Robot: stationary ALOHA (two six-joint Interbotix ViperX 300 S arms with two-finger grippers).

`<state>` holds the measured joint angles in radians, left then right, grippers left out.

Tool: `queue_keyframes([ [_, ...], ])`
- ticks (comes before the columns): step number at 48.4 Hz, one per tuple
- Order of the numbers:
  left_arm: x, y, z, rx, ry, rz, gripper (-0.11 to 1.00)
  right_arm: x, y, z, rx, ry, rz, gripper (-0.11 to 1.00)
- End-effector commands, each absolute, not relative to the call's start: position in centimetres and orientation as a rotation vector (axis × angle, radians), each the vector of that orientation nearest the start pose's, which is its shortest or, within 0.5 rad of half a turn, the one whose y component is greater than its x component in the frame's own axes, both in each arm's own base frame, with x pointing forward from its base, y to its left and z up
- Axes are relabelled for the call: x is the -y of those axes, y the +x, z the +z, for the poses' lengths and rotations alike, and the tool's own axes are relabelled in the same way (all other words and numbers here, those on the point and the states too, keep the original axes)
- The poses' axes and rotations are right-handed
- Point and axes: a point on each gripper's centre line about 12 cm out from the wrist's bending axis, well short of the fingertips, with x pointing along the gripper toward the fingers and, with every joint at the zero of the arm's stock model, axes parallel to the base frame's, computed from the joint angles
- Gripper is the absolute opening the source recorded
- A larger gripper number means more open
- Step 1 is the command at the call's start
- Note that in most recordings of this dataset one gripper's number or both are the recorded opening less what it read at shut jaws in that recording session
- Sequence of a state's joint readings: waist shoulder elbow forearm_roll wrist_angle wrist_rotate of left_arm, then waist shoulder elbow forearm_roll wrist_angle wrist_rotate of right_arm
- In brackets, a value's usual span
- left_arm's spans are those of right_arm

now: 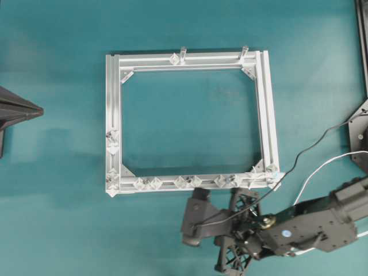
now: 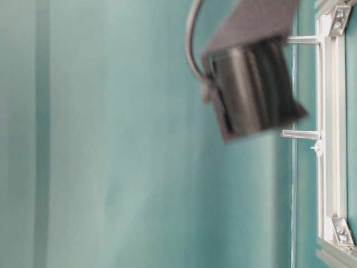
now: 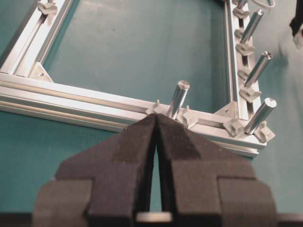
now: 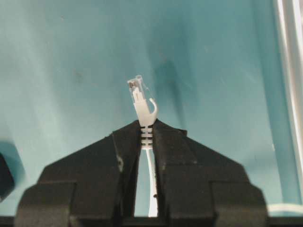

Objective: Move the cable alternately left and right between 8 closely spaced pins so it hooks onto each one.
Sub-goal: 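Close the right gripper on the white cable just behind the plug, then lift the cable with the right gripper and carry it right toward the frame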

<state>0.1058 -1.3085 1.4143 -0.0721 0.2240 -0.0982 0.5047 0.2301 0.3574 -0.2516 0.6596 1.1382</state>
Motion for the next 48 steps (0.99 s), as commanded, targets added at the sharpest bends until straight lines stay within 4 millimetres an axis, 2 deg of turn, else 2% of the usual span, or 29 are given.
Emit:
queue_keyframes([
  [1,-1.3,13.7,19.5,-0.317,-0.193,0.117,0.0,-18.5,36.6,15.0,-1.138,0.459,-0.263,0.09],
  [12,-1.2,13.7,19.5,-0.317,-0.194,0.115,0.0,-16.7,33.6,15.6,-1.115,0.542,-0.48,0.09],
  [23,-1.3,13.7,19.5,-0.317,-0.194,0.117,0.0,-14.8,31.6,16.9,-1.048,0.636,-0.666,0.09],
  [32,-1.3,13.7,19.5,-0.317,-0.194,0.117,0.0,-14.0,30.9,17.1,-1.008,0.717,-0.744,0.09],
  [39,-1.2,13.7,19.5,-0.317,-0.194,0.115,0.0,-13.6,30.3,16.6,-0.99,0.773,-0.802,0.09],
  [48,-1.2,13.7,19.5,-0.319,-0.192,0.116,0.0,-12.9,30.5,16.5,-0.939,0.836,-0.862,0.09],
])
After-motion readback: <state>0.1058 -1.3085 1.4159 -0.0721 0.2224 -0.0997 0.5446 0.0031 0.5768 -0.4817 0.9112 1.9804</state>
